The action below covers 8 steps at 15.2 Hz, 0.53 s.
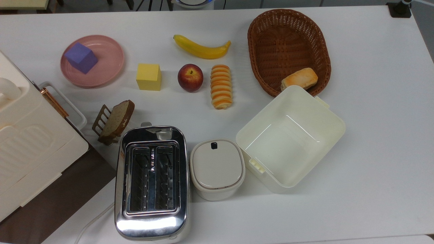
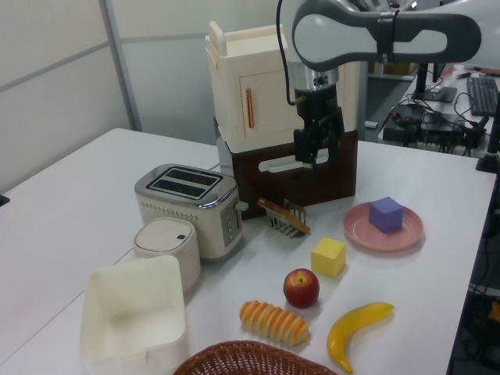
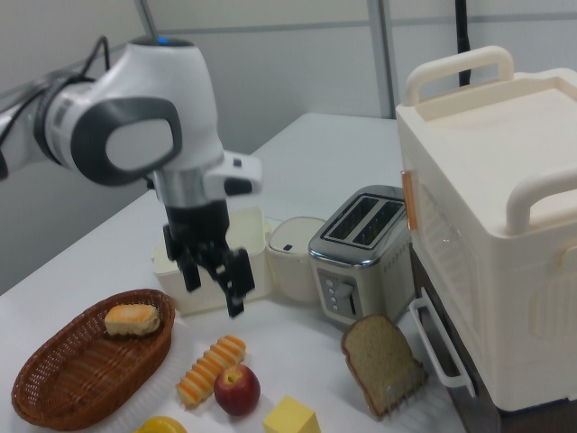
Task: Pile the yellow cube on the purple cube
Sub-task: 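Move the open gripper from rest toward the yellow cube, then lower the gripper around the yellow cube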
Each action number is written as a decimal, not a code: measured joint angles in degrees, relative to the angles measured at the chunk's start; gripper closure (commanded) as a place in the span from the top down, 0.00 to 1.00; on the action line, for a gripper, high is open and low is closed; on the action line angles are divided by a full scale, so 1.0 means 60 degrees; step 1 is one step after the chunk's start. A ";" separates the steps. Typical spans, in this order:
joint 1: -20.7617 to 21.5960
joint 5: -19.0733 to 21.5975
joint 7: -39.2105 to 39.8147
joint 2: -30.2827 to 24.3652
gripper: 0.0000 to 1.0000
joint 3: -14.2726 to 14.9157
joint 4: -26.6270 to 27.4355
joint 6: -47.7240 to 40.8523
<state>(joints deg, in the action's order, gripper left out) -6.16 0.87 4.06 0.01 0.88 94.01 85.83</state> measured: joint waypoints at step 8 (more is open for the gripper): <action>-0.1199 -0.0475 -0.0020 -0.0747 1.00 -0.0790 0.4073 0.4880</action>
<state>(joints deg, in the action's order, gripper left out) -13.36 -1.97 3.94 -4.47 -3.86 118.45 115.11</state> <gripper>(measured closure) 0.000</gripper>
